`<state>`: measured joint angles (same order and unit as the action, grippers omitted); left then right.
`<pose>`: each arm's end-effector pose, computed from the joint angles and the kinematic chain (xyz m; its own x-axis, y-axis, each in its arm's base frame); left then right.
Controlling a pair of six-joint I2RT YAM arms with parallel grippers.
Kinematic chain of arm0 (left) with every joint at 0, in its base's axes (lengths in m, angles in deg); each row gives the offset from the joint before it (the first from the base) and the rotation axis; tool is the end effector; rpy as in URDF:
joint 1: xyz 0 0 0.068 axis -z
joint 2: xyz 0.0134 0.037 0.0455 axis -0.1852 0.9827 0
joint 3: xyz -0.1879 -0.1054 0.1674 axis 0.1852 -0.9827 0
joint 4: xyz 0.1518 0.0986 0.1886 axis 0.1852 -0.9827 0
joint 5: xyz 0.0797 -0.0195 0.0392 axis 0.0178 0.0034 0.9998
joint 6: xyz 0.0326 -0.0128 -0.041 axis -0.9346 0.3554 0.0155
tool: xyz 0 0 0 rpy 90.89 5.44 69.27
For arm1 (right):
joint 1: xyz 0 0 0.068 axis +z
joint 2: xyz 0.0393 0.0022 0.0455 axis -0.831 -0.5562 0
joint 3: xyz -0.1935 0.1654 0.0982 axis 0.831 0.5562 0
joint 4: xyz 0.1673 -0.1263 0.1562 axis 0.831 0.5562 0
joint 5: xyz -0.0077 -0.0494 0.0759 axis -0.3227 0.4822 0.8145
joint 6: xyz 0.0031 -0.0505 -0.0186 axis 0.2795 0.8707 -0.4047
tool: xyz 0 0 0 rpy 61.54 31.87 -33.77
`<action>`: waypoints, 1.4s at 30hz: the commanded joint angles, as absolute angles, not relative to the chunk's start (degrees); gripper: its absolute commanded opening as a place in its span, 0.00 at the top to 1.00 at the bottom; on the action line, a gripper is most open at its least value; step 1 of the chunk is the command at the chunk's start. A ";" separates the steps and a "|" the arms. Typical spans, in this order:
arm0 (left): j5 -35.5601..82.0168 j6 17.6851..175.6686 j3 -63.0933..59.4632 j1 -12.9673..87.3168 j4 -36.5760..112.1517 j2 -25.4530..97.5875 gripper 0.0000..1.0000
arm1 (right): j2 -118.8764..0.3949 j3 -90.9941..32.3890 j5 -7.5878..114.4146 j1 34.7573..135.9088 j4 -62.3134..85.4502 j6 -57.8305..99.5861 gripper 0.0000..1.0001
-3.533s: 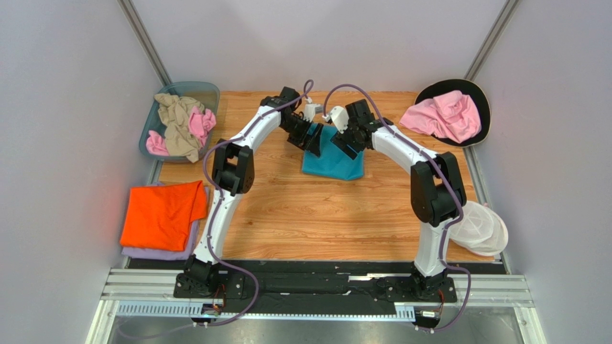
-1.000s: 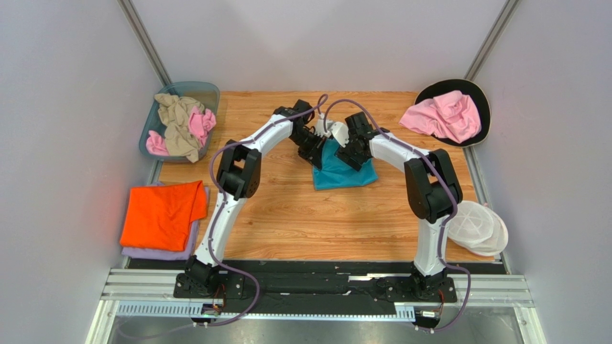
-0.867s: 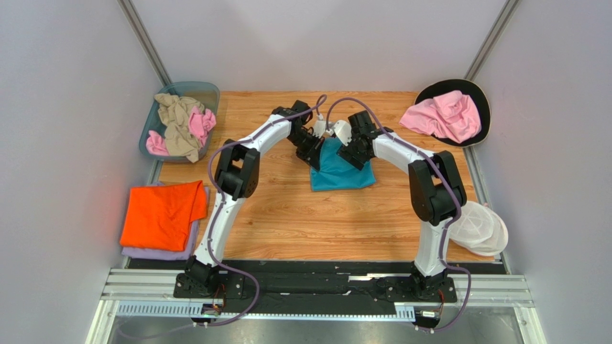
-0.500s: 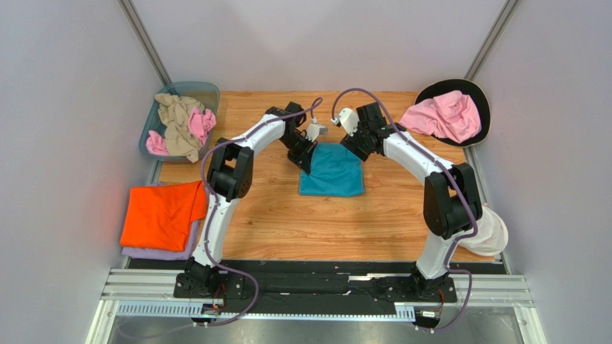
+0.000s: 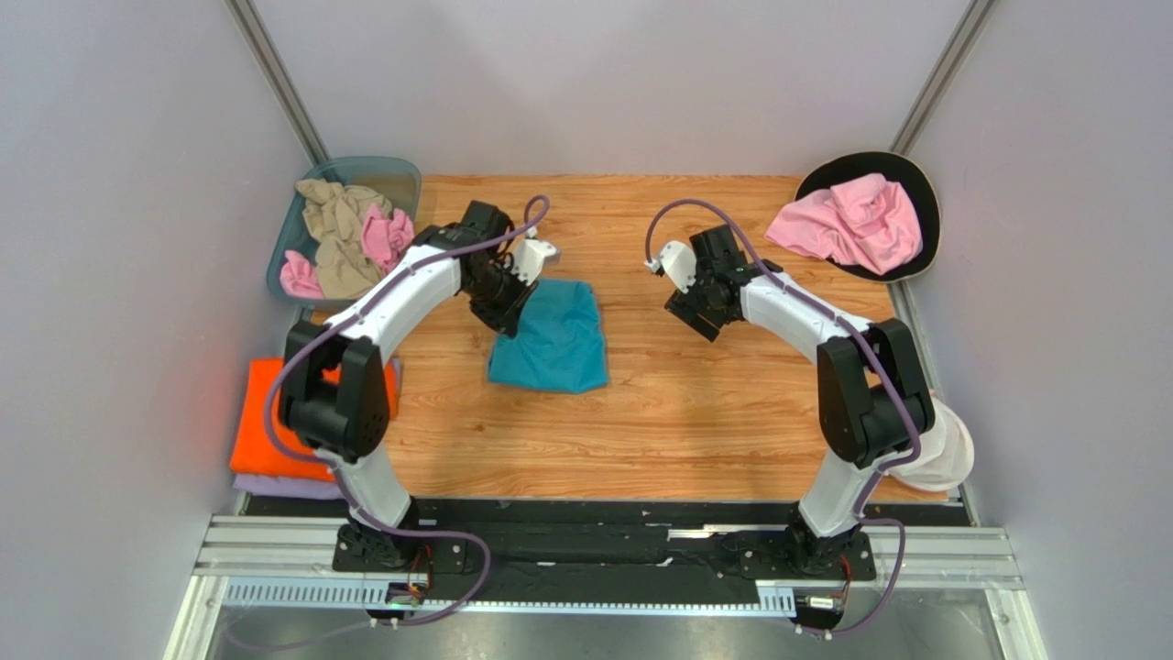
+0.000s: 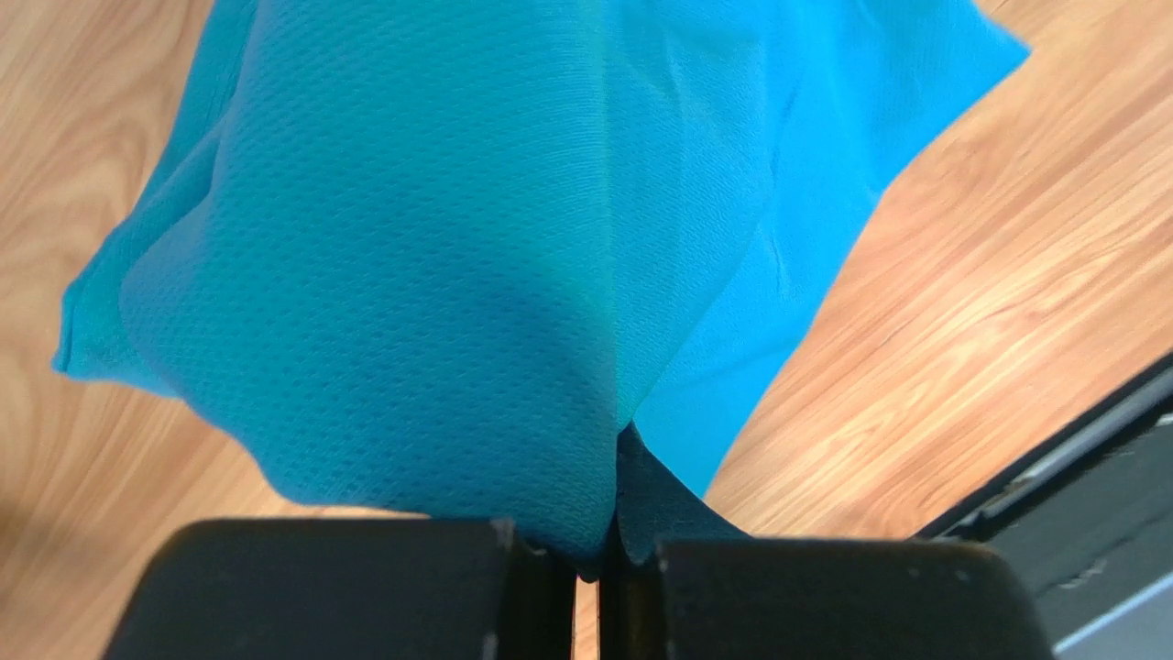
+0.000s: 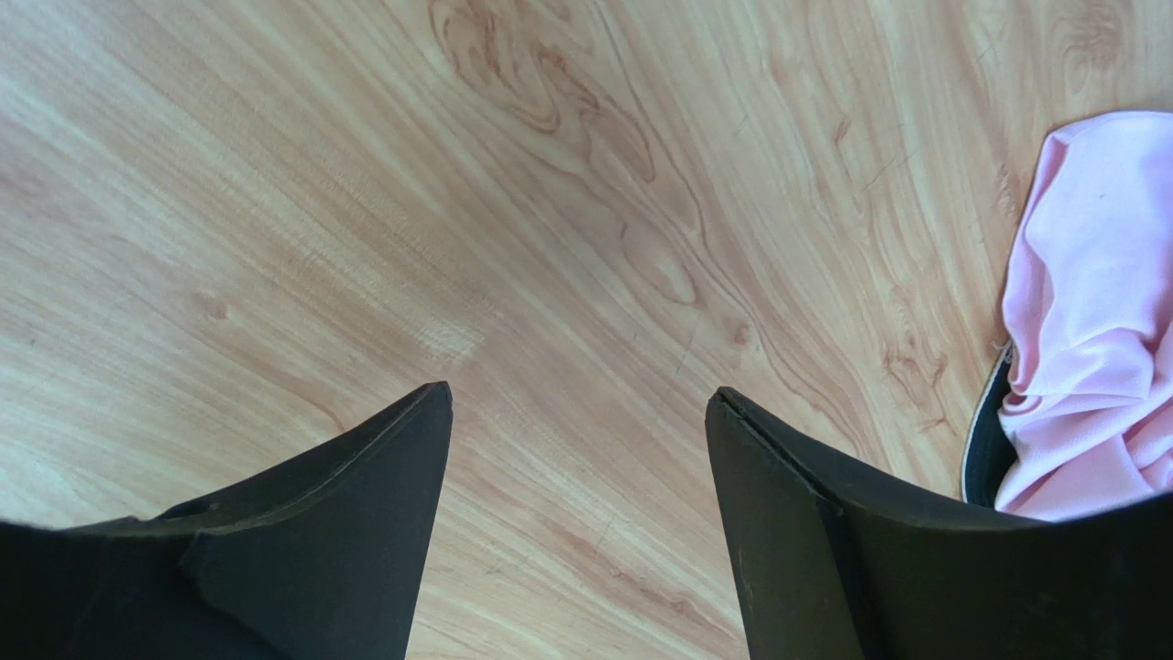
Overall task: Fold and stack the t-shirts
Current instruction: Neatly place the folded tshirt to the corner
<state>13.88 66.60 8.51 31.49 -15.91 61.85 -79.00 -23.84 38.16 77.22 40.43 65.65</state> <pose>0.3318 -0.1377 0.2492 -0.6967 0.5885 -0.4101 0.6909 0.7043 -0.1630 0.3428 0.1266 0.2048 -0.4574 -0.8289 -0.3221 -0.7296 0.5569 -0.3970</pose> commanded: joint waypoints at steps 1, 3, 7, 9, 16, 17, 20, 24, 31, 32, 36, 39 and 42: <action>22.07 62.60 1.70 29.75 -12.74 53.41 1.00 | -73.35 -21.79 37.68 77.12 38.92 65.13 0.27; 25.32 61.81 -2.25 28.70 -12.39 51.02 1.00 | -72.47 -21.17 37.69 77.12 39.01 65.05 0.27; 29.64 59.00 -8.49 26.59 -11.95 43.22 1.00 | -70.80 -20.47 38.21 77.12 39.71 64.87 0.27; 31.31 58.12 -11.22 25.62 -12.04 40.48 1.00 | -70.62 -20.47 38.21 77.12 40.24 64.61 0.27; 36.85 53.99 -15.01 22.54 -16.60 28.35 1.00 | -69.74 -19.85 38.74 77.21 40.24 64.25 0.27; 37.63 53.46 -15.79 22.02 -17.13 27.21 1.00 | -69.66 -19.76 38.74 77.21 40.41 64.17 0.27; 39.83 51.09 -17.99 19.13 -18.02 23.34 1.00 | -69.57 -19.59 38.92 77.39 40.42 64.08 0.27; 40.54 46.88 -21.42 14.38 -18.02 19.29 1.00 | -69.22 -19.24 39.00 77.56 40.42 63.82 0.27; 39.40 40.55 -25.11 4.71 -18.81 12.79 1.00 | -69.04 -18.62 38.92 77.56 40.42 63.90 0.27; 39.31 38.97 -25.38 2.70 -19.07 12.17 1.00 | -69.13 -18.53 38.92 77.65 40.42 63.90 0.27; 38.52 34.83 -25.29 -2.67 -19.34 9.80 1.00 | -69.48 -18.97 39.18 77.65 40.42 63.64 0.27; 37.47 31.40 -24.94 -7.51 -18.90 9.70 1.00 | -69.65 -19.23 39.18 77.74 40.77 63.64 0.27; 35.80 27.98 -24.68 -12.52 -18.20 10.40 1.00 | -69.83 -19.41 39.27 77.74 40.77 63.38 0.27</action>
<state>37.82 34.57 -25.52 -7.83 -19.65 10.29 -71.30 -18.49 38.79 77.46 41.45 64.75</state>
